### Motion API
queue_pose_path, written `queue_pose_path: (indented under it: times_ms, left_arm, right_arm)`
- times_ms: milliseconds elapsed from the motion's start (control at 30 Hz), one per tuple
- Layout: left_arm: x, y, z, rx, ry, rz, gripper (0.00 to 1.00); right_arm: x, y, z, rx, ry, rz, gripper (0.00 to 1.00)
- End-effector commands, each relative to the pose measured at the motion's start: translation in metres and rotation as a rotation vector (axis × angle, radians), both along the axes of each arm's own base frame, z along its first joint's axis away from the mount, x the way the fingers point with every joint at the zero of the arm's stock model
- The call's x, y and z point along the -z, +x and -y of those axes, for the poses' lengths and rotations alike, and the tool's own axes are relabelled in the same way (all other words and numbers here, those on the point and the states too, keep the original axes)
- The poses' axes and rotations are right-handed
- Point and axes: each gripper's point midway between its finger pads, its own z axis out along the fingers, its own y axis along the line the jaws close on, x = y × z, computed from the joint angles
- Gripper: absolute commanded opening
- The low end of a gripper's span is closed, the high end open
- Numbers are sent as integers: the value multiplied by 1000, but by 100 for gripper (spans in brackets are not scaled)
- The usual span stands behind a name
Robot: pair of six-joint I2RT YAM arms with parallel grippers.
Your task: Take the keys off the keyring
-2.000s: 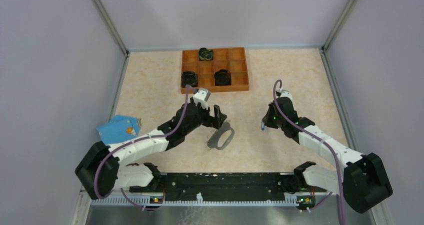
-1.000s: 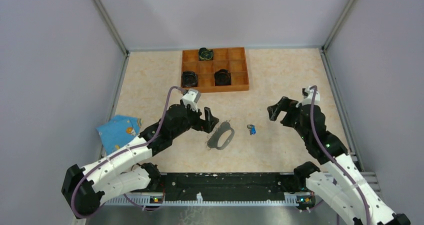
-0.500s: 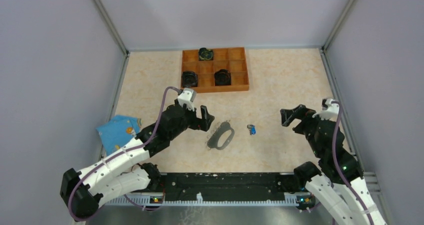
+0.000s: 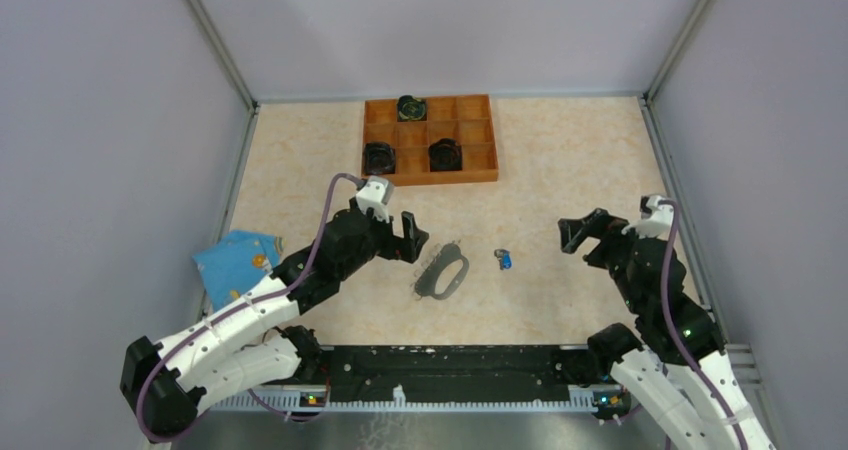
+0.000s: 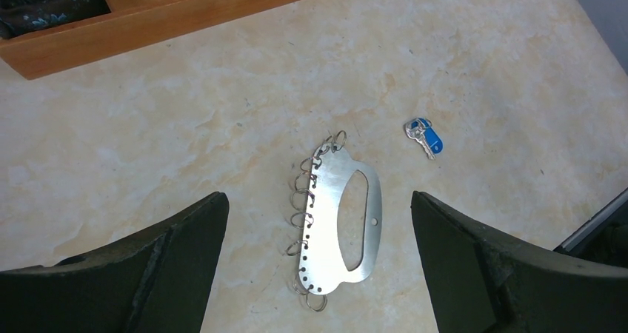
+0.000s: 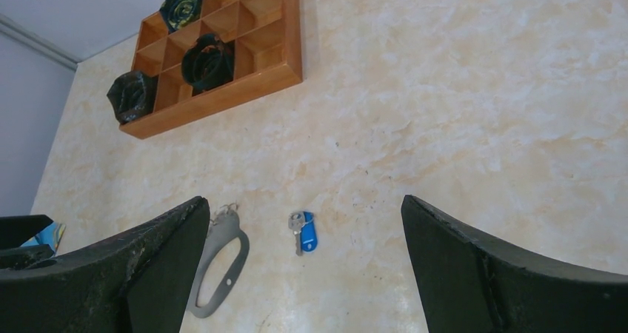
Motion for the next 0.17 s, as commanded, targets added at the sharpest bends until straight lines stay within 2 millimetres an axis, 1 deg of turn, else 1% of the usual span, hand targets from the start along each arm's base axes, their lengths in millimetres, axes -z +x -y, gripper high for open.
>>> queue_pose_path:
  times_ms: [0, 133]
  left_arm:
    - [-21, 3, 5, 16, -32, 49, 99]
    - [-20, 2, 7, 29, -42, 47, 99]
  right_arm:
    - [-17, 1, 0, -7, 4, 37, 99]
    - [-16, 2, -1, -9, 2, 34, 99]
